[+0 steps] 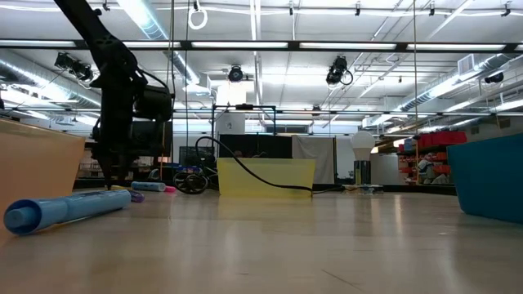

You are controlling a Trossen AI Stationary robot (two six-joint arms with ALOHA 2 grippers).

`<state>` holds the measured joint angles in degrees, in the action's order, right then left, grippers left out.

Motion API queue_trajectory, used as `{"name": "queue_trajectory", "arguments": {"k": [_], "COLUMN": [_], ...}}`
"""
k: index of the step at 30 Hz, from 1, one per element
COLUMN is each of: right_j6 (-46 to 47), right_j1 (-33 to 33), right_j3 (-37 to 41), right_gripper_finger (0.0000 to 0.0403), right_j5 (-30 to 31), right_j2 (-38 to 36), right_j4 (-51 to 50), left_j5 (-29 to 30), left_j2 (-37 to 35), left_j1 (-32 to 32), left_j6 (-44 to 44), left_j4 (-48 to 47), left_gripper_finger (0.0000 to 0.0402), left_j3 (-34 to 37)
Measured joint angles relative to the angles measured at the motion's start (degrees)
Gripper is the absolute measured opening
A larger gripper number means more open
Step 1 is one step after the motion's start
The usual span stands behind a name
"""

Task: Pick & Place Markers
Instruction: Put the yellow highlighter pen into the blue bin

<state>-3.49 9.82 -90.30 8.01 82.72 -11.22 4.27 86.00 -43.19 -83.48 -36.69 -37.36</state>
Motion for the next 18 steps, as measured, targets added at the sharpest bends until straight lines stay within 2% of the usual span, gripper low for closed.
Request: {"name": "queue_trajectory", "arguments": {"k": [3,12,18], "right_j6": [-0.02,-0.02,-0.66], "right_j1": [0.0,0.0,-0.09], "right_j3": [0.0,0.0,0.0], "right_gripper_finger": [0.0199,0.0199,0.0199], "right_j5": [0.02,0.04,0.09], "right_j2": [0.0,-0.02,-0.07], "right_j4": [0.0,0.02,-0.09], "left_j5": [-0.9,-6.56,-4.72], "left_j2": [-0.3,-5.84,-11.52], "left_j1": [0.49,1.73,7.01], "left_j6": [1.81,3.96,8.32], "left_j4": [-0.25,-3.5,-2.9], "left_gripper_finger": [0.0035,0.0038,0.0034], "left_j3": [0.03,0.43,0.36]}}
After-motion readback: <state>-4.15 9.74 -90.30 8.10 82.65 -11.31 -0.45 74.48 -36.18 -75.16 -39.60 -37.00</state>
